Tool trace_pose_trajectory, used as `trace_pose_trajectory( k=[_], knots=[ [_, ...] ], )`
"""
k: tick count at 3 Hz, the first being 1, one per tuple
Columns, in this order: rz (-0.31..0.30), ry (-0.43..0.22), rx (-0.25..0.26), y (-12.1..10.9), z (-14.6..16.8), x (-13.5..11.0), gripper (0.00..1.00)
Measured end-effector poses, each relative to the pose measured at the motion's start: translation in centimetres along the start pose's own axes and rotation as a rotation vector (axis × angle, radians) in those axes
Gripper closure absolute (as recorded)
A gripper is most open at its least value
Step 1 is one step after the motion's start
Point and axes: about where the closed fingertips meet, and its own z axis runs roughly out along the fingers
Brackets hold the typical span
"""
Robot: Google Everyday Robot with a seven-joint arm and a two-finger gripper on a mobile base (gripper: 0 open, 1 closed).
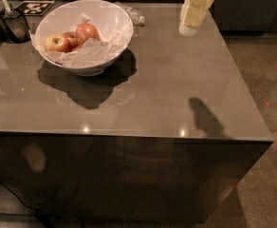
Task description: Pick apple from white bowl
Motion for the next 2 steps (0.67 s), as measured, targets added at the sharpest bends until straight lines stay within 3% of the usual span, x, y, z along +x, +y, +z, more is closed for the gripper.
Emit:
trace_pose_trajectory(
  k=[1, 2],
  knots=[
    [-0.003, -0.014, 0.020, -0.6, 0.2, -0.5, 0.00],
    [-0.044, -0.038, 0.007, -2.2, 1.8, -2.9, 0.00]
  ],
)
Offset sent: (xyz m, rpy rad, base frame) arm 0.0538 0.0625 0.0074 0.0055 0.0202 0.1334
